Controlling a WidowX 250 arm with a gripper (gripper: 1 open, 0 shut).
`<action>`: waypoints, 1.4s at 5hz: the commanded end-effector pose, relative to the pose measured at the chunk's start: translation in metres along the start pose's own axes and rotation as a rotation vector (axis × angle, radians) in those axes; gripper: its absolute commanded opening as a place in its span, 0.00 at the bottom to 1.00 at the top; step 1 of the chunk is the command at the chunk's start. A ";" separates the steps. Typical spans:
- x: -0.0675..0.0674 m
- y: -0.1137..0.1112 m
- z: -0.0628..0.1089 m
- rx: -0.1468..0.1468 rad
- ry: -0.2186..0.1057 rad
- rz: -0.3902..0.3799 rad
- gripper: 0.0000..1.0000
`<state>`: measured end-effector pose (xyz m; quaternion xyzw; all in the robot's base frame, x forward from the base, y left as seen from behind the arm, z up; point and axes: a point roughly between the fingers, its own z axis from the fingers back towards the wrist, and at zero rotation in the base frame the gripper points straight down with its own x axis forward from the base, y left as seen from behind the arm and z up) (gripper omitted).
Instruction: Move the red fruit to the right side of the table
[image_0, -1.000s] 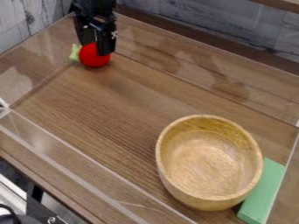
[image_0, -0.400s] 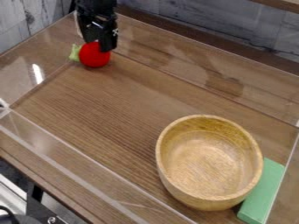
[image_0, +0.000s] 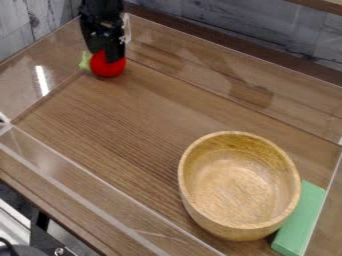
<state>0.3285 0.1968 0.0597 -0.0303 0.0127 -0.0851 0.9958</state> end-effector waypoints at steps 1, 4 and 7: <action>0.002 0.014 0.018 0.035 -0.063 0.024 1.00; 0.002 0.013 0.023 0.029 -0.109 0.263 1.00; 0.008 -0.001 0.013 0.029 -0.132 0.248 1.00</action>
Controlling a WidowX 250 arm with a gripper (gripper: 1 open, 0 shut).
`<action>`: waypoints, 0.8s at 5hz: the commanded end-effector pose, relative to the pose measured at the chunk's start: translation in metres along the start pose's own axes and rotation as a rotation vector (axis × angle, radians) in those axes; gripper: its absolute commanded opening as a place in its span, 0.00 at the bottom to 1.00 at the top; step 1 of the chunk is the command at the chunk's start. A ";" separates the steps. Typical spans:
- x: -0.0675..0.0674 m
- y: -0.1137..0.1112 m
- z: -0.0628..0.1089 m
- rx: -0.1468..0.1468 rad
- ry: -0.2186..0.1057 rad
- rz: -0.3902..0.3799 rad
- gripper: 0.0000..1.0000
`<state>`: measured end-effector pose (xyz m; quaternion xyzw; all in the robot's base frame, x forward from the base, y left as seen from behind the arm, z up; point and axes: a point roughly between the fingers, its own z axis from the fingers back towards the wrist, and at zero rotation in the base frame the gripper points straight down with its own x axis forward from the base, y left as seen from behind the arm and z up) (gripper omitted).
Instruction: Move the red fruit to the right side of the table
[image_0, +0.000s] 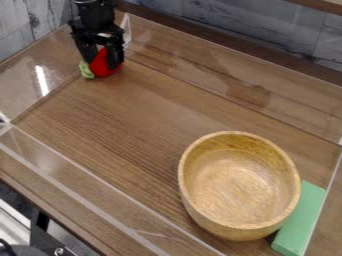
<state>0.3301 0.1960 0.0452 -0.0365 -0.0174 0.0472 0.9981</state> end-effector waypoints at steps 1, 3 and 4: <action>0.006 -0.010 0.027 0.028 -0.077 0.011 1.00; 0.011 -0.015 0.030 0.030 -0.095 0.073 0.00; 0.002 -0.026 0.038 0.029 -0.135 0.121 0.00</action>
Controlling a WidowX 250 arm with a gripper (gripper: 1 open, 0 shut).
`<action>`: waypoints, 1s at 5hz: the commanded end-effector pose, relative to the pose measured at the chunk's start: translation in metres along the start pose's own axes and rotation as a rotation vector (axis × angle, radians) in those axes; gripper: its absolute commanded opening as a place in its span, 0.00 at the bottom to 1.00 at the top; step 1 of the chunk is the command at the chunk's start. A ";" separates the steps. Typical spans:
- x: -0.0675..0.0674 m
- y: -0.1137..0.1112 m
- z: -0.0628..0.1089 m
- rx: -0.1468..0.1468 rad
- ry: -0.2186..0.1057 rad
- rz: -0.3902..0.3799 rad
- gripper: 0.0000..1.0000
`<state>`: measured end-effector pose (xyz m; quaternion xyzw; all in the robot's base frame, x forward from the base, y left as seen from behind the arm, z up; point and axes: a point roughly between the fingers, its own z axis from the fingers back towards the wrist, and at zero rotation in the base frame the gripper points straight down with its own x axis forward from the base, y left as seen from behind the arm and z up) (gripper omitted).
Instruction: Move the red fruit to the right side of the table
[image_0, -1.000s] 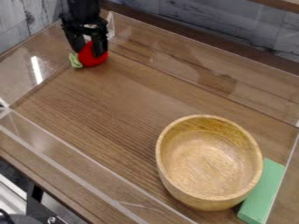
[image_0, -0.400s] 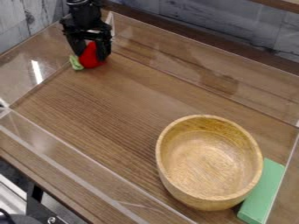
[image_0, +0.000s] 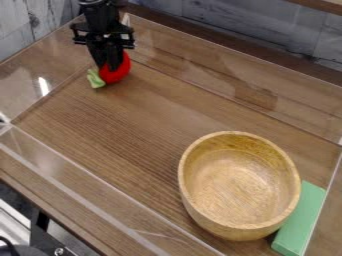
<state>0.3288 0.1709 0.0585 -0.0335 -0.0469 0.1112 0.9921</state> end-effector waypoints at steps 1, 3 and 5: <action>-0.001 -0.016 0.037 0.011 -0.114 0.036 0.00; 0.008 -0.099 0.062 -0.047 -0.137 -0.045 0.00; -0.007 -0.184 0.059 -0.079 -0.126 -0.015 0.00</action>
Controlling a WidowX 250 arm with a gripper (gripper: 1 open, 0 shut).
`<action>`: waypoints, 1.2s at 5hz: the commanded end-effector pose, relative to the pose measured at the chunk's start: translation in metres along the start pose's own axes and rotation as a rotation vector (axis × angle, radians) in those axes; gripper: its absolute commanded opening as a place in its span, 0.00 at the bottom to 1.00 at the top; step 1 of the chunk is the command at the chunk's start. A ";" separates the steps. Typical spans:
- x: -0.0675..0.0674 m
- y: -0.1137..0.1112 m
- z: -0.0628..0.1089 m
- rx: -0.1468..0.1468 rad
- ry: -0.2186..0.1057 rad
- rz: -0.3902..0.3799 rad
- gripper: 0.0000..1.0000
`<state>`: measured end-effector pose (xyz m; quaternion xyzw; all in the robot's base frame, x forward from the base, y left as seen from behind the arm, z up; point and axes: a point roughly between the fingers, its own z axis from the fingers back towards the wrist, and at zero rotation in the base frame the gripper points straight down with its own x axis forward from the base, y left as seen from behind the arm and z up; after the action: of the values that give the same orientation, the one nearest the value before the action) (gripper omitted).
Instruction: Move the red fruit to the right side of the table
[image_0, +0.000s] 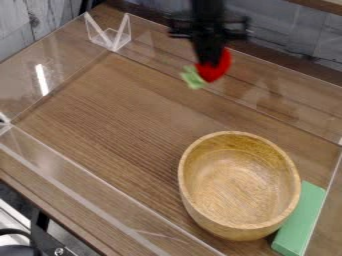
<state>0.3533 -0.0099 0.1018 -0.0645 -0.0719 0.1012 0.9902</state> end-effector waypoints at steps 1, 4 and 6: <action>-0.004 -0.031 0.020 -0.029 -0.062 -0.074 0.00; -0.024 -0.050 -0.008 -0.035 -0.027 -0.146 0.00; -0.019 -0.055 -0.031 -0.026 -0.019 -0.111 0.00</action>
<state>0.3401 -0.0676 0.0567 -0.0667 -0.0521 0.0506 0.9951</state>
